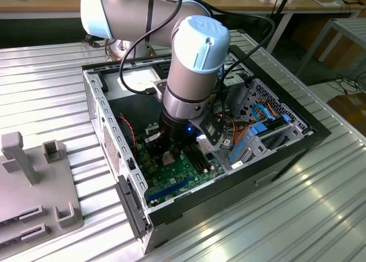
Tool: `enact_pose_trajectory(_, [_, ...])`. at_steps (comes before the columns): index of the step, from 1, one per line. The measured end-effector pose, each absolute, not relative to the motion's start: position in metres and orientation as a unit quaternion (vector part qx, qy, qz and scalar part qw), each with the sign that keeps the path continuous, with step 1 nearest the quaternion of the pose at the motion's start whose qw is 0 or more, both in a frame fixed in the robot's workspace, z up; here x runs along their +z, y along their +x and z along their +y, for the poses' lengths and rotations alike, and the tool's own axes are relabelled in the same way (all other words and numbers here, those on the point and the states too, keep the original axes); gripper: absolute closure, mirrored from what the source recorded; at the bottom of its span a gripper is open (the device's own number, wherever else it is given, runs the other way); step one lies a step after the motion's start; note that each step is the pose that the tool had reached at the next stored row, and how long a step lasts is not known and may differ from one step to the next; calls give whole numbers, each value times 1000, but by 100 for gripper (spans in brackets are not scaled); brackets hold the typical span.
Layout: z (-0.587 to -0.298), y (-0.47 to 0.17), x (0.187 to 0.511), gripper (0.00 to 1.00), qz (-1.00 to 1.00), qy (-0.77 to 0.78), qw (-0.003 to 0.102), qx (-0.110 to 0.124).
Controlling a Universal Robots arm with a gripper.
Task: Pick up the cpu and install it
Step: 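Place the cpu into insertion slot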
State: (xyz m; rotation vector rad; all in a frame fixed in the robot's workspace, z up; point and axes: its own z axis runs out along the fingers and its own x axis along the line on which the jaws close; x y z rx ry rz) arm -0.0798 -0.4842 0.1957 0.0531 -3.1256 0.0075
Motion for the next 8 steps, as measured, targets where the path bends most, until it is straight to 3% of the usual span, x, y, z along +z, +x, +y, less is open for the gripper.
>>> enact_pose_trajectory(8, [-480, -80, 197, 47, -1000, 17, 8, 2])
